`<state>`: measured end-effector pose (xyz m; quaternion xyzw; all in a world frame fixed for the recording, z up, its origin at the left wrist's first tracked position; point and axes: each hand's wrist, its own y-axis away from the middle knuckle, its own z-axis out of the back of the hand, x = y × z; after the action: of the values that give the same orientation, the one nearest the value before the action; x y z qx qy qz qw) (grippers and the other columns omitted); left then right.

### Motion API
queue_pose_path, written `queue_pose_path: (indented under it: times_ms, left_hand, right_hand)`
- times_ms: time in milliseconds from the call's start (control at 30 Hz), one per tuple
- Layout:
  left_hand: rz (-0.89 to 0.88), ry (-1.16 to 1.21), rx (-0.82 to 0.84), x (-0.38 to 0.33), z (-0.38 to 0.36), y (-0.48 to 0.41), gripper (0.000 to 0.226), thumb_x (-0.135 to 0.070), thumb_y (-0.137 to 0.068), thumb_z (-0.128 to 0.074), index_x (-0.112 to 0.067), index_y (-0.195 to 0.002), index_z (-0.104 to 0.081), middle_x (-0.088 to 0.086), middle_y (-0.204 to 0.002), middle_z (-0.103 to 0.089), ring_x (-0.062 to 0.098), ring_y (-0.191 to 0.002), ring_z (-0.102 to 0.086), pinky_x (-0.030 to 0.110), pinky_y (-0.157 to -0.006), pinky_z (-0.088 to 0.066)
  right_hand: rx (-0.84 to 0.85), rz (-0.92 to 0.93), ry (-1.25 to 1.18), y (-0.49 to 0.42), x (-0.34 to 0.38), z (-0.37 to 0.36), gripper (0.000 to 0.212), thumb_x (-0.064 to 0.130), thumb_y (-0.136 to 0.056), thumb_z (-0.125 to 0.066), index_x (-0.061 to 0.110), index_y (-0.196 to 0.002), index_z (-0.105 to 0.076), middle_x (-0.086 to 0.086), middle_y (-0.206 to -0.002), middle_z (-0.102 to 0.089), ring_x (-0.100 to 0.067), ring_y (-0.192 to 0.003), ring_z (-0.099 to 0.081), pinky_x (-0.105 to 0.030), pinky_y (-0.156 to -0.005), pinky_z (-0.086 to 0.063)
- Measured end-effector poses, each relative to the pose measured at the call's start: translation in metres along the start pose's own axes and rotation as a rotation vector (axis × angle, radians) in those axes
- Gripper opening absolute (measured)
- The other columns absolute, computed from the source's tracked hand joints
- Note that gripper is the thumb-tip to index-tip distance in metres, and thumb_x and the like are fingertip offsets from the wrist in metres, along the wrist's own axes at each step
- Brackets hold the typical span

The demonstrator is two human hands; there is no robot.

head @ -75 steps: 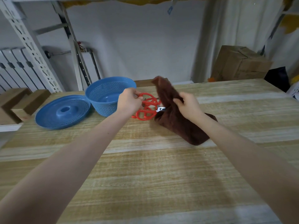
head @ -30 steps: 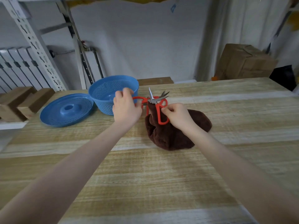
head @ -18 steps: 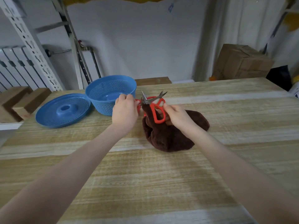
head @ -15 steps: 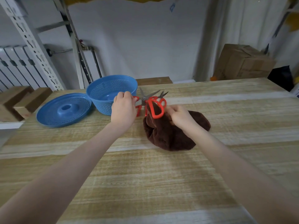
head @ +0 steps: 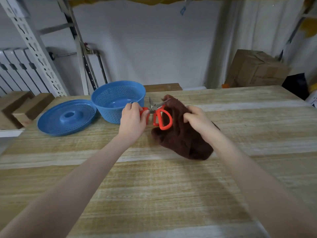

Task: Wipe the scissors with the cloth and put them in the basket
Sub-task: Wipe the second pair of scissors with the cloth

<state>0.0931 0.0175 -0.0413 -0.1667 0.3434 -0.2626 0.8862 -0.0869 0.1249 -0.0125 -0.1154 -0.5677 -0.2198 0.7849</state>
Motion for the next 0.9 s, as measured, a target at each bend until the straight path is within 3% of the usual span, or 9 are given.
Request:
queue_pose_path:
  times_ms: [100,167,267,333,400,500,600,733,900]
  left_hand:
    - [0.018,0.008,-0.015,-0.005,-0.002,-0.001,0.018,-0.023,-0.095,-0.055,-0.006,-0.090,-0.051,0.014,-0.095,-0.051,0.028,-0.092,-0.045,0.032,-0.075,-0.032]
    - [0.010,0.001,-0.017,-0.009,-0.004,-0.001,0.018,-0.023,-0.096,-0.054,-0.007,-0.090,-0.050,0.015,-0.096,-0.052,0.030,-0.093,-0.046,0.033,-0.074,-0.033]
    - [0.001,-0.007,-0.015,-0.017,-0.005,-0.003,0.020,-0.023,-0.096,-0.054,-0.003,-0.093,-0.052,0.016,-0.098,-0.051,0.031,-0.096,-0.047,0.035,-0.076,-0.036]
    - [0.006,-0.013,-0.016,-0.022,-0.004,-0.003,0.021,-0.023,-0.096,-0.054,-0.002,-0.096,-0.053,0.017,-0.100,-0.051,0.033,-0.098,-0.047,0.038,-0.079,-0.039]
    - [0.014,-0.021,-0.017,-0.027,-0.003,-0.004,0.022,-0.024,-0.096,-0.053,-0.001,-0.099,-0.054,0.018,-0.103,-0.052,0.033,-0.100,-0.047,0.042,-0.082,-0.041]
    - [0.004,-0.044,-0.023,-0.032,-0.003,-0.006,0.024,-0.025,-0.097,-0.053,-0.002,-0.100,-0.054,0.017,-0.105,-0.052,0.033,-0.100,-0.048,0.044,-0.084,-0.043]
    - [-0.011,-0.059,-0.023,-0.033,-0.002,-0.007,0.024,-0.026,-0.097,-0.052,-0.002,-0.100,-0.054,0.016,-0.105,-0.052,0.033,-0.100,-0.048,0.043,-0.083,-0.044]
    - [-0.037,-0.078,-0.013,-0.030,0.001,-0.006,0.025,-0.027,-0.096,-0.053,-0.002,-0.099,-0.054,0.016,-0.105,-0.052,0.033,-0.100,-0.048,0.045,-0.083,-0.043]
    - [-0.044,-0.073,0.021,-0.027,0.001,-0.003,0.027,-0.029,-0.093,-0.056,-0.003,-0.097,-0.053,0.016,-0.103,-0.051,0.033,-0.100,-0.048,0.045,-0.083,-0.044]
  right_hand:
    - [-0.191,0.060,0.329,0.000,-0.009,0.008,0.040,0.006,-0.084,-0.062,0.011,-0.120,-0.046,-0.003,-0.108,-0.050,-0.022,-0.096,-0.054,-0.030,-0.074,-0.040]
    - [-0.345,0.299,0.691,0.007,-0.017,0.008,0.045,0.001,-0.080,-0.065,0.012,-0.121,-0.048,-0.006,-0.118,-0.044,-0.024,-0.101,-0.050,-0.028,-0.074,-0.038]
    - [-0.384,0.516,0.905,0.013,-0.018,0.001,0.036,0.001,-0.081,-0.059,0.015,-0.114,-0.061,-0.005,-0.121,-0.049,-0.023,-0.108,-0.048,-0.029,-0.076,-0.037]
    - [-0.308,0.473,1.057,0.012,-0.016,-0.003,0.024,0.017,-0.090,-0.052,0.016,-0.106,-0.069,-0.001,-0.114,-0.054,-0.022,-0.111,-0.045,-0.030,-0.081,-0.033]
    - [-0.257,0.323,1.166,0.008,-0.010,-0.006,0.039,0.041,-0.095,-0.044,0.013,-0.097,-0.072,-0.003,-0.104,-0.059,-0.023,-0.106,-0.048,-0.035,-0.083,-0.036]
    - [-0.121,0.017,1.283,-0.002,-0.002,-0.008,0.061,0.072,-0.088,-0.039,0.015,-0.078,-0.060,0.002,-0.076,-0.055,-0.018,-0.072,-0.050,-0.032,-0.068,-0.040]
    - [-0.017,-0.083,1.211,-0.011,-0.005,-0.009,0.045,0.060,-0.089,-0.050,0.016,-0.083,-0.057,0.002,-0.073,-0.052,-0.019,-0.072,-0.053,-0.030,-0.065,-0.042]
    - [-0.043,-0.046,0.930,-0.017,-0.009,0.002,0.019,0.036,-0.086,-0.062,0.019,-0.083,-0.068,0.002,-0.072,-0.061,-0.022,-0.075,-0.062,-0.030,-0.063,-0.048]
    - [-0.181,0.051,0.731,-0.017,-0.018,0.016,0.019,0.030,-0.089,-0.060,0.021,-0.083,-0.075,0.000,-0.078,-0.068,-0.021,-0.077,-0.063,-0.027,-0.059,-0.045]
